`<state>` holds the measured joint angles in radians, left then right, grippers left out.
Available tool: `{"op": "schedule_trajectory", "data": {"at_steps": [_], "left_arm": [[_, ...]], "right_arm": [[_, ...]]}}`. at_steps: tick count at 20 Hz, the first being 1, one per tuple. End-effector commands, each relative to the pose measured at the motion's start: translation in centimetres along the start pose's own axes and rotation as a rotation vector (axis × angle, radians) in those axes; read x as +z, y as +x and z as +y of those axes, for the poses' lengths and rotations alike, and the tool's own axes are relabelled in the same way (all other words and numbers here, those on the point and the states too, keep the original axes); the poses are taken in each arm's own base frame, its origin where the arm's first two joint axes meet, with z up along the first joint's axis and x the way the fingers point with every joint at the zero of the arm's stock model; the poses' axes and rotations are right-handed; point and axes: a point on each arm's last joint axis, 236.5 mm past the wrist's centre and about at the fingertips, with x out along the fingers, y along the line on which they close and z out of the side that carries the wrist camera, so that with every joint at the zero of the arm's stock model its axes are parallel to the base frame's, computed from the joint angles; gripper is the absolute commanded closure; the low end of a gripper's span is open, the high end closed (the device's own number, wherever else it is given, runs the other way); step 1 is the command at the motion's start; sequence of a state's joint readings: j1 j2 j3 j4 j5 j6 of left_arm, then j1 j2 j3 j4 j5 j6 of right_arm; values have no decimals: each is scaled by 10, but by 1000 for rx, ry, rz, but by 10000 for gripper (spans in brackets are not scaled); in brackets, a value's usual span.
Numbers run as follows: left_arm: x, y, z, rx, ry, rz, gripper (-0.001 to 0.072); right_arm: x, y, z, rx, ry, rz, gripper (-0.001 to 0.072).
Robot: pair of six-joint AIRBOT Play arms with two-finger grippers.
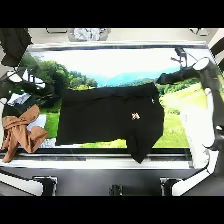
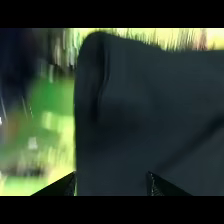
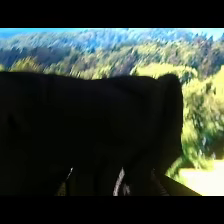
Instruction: Fold the shirts.
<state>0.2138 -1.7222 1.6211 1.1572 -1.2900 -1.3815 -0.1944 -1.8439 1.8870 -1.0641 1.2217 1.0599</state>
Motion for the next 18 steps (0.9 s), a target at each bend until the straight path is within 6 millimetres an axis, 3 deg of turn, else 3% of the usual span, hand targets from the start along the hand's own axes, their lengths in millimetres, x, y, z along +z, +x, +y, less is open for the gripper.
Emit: {"op": "schedule_trajectory", "data": {"at_steps": [1, 3, 6, 8, 11, 18], "left_arm": [[-72, -31, 12, -13, -123, 251, 180], [-125, -29, 12, -21, -162, 314, 181], [-210, -10, 10, -28, -156, 372, 182], [-243, 0, 14, -25, -155, 368, 182], [-263, 13, 21, -24, -170, 376, 185], [-257, 28, 27, -20, -186, 339, 219]], "right_arm": [[-73, -56, -12, 8, -43, 285, 154], [-125, -80, -10, 84, -29, 468, 158], [-157, -80, 2, 109, 29, 507, 180], [-174, -74, 21, 142, 16, 520, 180], [-188, -75, 32, 167, 19, 547, 180], [-194, -79, 34, 171, 19, 574, 179]]}}
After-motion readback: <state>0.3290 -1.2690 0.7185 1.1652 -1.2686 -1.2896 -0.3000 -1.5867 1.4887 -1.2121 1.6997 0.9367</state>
